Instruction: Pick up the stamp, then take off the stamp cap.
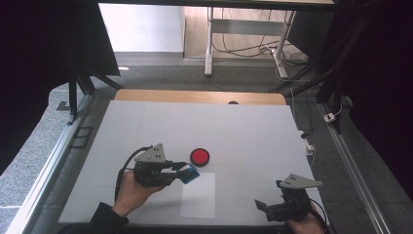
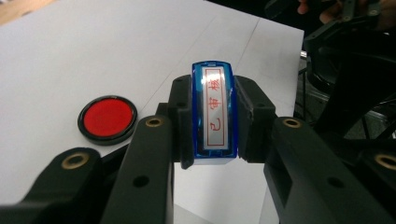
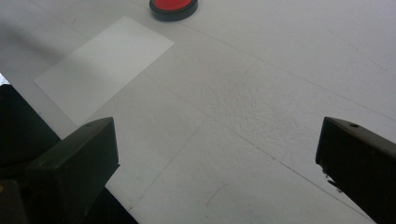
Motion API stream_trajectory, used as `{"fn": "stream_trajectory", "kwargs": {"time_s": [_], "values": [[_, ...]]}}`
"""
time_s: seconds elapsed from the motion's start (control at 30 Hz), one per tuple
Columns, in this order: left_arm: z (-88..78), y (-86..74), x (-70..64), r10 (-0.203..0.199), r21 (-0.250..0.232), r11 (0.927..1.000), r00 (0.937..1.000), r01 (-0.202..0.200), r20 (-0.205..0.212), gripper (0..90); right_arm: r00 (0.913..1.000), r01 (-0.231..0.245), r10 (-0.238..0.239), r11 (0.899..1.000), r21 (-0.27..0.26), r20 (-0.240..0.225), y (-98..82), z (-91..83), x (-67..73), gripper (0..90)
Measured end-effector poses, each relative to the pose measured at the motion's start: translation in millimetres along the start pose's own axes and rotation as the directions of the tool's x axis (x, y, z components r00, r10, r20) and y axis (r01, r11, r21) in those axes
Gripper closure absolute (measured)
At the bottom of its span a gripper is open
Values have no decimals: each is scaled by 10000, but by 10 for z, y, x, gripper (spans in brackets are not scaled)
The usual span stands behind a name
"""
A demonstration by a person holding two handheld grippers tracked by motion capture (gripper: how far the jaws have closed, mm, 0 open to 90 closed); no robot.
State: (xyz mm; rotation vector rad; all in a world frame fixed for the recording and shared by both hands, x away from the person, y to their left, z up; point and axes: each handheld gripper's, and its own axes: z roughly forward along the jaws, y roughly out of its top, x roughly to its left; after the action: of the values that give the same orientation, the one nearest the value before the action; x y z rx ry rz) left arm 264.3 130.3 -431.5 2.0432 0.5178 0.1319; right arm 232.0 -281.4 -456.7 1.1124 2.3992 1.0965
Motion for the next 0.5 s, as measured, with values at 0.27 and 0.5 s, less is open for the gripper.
{"fn": "stream_trajectory", "kwargs": {"time_s": [0.27,0.5], "values": [[40,-21,-15,99,33,9999,9999,-99,72,706,9999,143,-143,9999,9,55,2,-5,9,0],[25,-43,22,74,-109,9999,9996,-72,263,706,9986,503,-510,9975,-500,-114,53,-22,72,0]]}}
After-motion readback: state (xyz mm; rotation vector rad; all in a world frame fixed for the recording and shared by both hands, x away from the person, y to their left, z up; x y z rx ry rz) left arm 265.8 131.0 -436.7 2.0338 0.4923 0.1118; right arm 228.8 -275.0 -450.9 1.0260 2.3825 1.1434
